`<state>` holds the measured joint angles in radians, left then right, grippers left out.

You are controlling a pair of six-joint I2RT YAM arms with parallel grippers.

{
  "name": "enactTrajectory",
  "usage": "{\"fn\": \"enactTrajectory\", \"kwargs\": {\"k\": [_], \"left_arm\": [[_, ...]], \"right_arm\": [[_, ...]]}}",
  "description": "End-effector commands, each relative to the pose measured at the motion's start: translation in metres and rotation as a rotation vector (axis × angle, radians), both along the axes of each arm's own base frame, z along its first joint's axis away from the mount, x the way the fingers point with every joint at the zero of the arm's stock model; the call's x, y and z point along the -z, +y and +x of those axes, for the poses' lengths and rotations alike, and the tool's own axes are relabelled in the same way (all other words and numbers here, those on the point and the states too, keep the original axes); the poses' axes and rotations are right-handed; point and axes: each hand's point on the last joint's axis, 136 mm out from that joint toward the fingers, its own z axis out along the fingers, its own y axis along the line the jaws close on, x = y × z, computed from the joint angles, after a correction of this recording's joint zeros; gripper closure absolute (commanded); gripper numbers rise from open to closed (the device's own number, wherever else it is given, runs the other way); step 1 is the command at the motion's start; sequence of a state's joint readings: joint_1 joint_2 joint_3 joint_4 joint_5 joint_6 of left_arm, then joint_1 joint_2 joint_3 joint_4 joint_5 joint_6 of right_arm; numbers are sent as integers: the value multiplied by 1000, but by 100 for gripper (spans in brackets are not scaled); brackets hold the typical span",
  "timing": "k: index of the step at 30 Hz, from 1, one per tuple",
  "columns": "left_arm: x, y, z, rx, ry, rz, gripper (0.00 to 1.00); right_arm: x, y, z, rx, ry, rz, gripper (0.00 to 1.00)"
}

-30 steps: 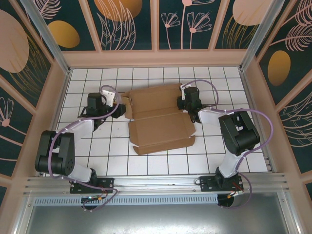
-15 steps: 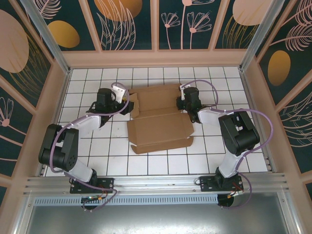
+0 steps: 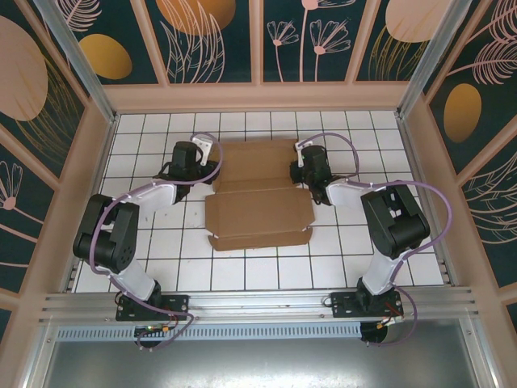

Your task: Fold the paper box

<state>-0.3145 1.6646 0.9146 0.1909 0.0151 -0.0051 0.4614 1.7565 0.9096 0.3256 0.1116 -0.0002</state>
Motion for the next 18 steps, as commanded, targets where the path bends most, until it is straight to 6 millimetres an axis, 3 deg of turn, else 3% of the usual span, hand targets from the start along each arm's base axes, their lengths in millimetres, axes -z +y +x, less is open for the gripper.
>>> {"fn": "enactTrajectory", "kwargs": {"k": [1,6,13,18], "left_arm": [[7,27,6,-138,3,105,57],[16,34,6,-188,19,157,62],[6,49,11,-313,-7,174,94],[3,47,11,-352,-23,146,100]], "right_arm": [[8,-3,-13,2,27,-28,87],[7,-4,-15,9,12,-27,87],[-1,-10,-15,64,-20,-27,90],[-11,-13,-14,130,-56,-30,91]]}}
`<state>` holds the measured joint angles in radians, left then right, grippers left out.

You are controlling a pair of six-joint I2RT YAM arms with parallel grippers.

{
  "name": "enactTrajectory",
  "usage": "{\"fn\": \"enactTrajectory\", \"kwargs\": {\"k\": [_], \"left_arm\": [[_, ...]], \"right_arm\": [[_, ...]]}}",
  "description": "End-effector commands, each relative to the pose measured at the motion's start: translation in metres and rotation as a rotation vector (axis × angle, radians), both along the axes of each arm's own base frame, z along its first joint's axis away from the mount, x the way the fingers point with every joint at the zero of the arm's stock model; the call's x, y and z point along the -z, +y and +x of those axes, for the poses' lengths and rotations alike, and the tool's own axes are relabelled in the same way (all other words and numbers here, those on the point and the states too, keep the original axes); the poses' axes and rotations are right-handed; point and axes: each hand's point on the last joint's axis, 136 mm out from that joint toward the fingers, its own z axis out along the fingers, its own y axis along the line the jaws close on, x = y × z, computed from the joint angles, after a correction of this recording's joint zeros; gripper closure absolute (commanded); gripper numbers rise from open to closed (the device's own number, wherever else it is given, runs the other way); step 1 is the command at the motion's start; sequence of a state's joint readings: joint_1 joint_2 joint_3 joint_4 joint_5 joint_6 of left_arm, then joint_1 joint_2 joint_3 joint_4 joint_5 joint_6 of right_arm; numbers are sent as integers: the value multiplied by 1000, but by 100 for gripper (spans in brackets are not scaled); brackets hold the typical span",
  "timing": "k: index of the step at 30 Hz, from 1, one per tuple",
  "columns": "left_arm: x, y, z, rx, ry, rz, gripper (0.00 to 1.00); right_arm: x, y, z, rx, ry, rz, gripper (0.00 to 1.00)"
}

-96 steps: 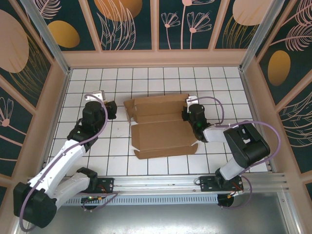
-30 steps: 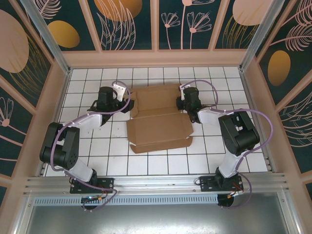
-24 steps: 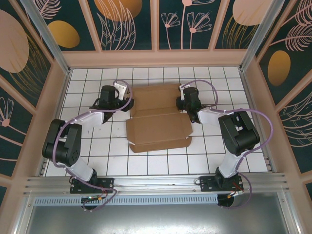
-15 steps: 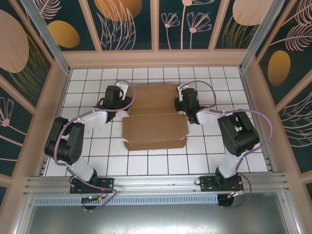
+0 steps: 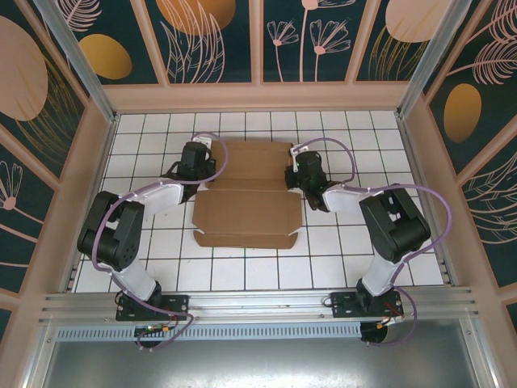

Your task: Fold the paper box

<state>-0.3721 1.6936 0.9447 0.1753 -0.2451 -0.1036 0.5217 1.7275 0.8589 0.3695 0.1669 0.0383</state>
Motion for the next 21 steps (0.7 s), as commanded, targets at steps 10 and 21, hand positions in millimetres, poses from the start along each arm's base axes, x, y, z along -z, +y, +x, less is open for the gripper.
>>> {"fn": "enactTrajectory", "kwargs": {"k": [10,21], "left_arm": [[-11,-2,-17,-49,-73,-221,58],[-51,-17,-63,66,-213,-513,38]], "right_arm": [[-16,-32,-4,168,-118,-37,92],[-30,-40,-19,207,-250,-40,91]]}}
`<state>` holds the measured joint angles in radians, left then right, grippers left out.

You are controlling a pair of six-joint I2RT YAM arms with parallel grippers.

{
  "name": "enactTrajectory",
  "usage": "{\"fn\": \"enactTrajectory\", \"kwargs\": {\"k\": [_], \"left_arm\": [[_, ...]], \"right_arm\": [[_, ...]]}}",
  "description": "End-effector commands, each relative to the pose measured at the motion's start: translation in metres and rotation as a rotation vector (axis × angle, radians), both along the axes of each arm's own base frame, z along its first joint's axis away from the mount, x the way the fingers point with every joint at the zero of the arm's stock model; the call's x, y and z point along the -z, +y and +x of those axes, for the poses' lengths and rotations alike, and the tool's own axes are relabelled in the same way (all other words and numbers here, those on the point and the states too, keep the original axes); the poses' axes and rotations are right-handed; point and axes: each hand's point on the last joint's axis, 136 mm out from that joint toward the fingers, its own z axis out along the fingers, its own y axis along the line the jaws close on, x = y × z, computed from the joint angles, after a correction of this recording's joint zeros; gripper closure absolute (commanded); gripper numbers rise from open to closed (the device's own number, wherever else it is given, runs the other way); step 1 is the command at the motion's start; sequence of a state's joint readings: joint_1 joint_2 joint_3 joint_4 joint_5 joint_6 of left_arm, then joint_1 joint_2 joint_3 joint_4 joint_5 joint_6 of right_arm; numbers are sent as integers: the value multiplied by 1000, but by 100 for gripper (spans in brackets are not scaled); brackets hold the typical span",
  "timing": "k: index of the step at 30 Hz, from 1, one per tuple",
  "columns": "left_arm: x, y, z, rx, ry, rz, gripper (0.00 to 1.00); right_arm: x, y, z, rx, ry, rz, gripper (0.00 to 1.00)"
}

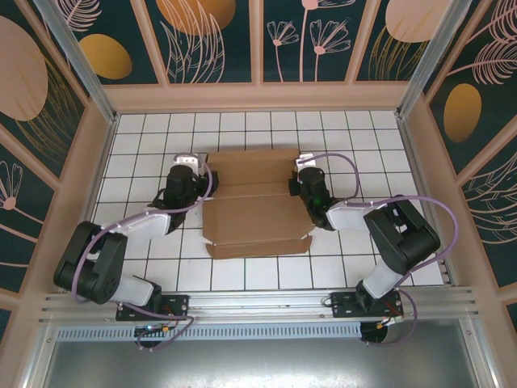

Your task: Fold the paper box

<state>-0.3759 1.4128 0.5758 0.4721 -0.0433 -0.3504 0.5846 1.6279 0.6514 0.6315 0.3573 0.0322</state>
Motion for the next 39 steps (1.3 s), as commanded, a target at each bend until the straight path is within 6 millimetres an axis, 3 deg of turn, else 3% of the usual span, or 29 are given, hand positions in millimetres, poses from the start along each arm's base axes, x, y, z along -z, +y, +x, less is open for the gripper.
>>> {"fn": "enactTrajectory", "kwargs": {"k": [1,6,12,16,19,24,29,32,39], "left_arm": [[-29,-5,-3,15,-94,-156,37],[-30,-4,-11,13,-87,-183,36],[-57,-15,-20,95,-141,-233,38],[-91,-26,-39,193,-236,-313,47],[-118,-19,-43,166,-301,-368,49],[-131,-12,-25,69,-272,-410,28],[-103,-29,3,84,-139,-381,28],[-87,-30,17,55,-94,-360,28],[-36,-32,18,24,5,-396,35]], "right_arm": [[-10,-22,4,112,-66,-32,91],[-7,-19,4,103,-53,-17,91],[-2,-15,6,92,-30,3,91],[3,-14,7,86,-14,9,89],[5,-14,8,85,-7,24,89],[7,-14,7,79,-4,27,89],[10,-15,9,84,1,15,88],[11,-16,9,86,3,12,88],[13,-17,8,79,13,0,88]]}}
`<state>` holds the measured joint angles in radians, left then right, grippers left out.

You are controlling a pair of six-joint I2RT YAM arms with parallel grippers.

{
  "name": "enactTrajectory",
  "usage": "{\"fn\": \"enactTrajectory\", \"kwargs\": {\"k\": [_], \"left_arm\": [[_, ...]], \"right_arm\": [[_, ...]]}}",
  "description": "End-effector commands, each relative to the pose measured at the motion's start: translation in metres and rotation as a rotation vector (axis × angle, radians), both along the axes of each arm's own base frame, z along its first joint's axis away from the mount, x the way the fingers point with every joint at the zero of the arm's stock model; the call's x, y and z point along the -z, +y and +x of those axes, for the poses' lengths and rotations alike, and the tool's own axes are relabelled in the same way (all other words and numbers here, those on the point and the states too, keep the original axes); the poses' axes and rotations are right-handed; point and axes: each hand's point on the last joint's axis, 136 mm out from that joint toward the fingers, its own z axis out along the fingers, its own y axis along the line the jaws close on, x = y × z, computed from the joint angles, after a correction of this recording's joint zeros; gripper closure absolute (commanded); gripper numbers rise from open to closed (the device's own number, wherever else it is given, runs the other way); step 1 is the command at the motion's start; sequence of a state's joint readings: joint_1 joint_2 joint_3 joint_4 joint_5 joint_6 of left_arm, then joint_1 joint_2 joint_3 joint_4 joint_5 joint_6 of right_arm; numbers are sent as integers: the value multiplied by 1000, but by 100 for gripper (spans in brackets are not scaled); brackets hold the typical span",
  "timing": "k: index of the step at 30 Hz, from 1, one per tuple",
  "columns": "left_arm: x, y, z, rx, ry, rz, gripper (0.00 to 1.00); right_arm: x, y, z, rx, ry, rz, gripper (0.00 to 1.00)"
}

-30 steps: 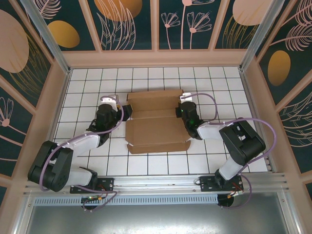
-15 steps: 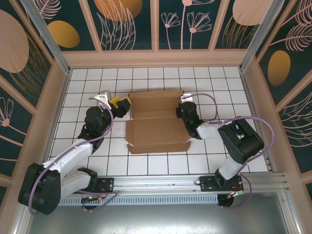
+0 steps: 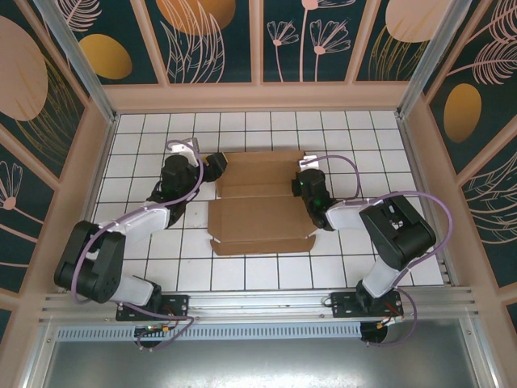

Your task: Fold the paper box

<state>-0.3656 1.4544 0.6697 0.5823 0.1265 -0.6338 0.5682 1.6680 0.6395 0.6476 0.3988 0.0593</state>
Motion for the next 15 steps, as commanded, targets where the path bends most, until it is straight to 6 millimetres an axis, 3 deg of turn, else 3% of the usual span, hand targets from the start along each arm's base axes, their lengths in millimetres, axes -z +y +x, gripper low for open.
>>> {"fn": "enactTrajectory", "kwargs": {"k": [1,5,7,12,15], "left_arm": [[24,4,-4,-19,48,-47,38],[49,6,-11,-30,102,-53,50],[52,9,-11,-47,110,-46,52],[37,14,-6,-72,83,-7,50],[36,11,-2,-56,93,13,49]], "right_arm": [[-2,-3,4,12,-6,7,88],[-2,-2,0,-6,-1,12,87],[-6,0,-1,-18,-4,18,84],[-33,11,-10,-104,-34,65,59],[-52,7,-22,-128,-75,106,43]]}}
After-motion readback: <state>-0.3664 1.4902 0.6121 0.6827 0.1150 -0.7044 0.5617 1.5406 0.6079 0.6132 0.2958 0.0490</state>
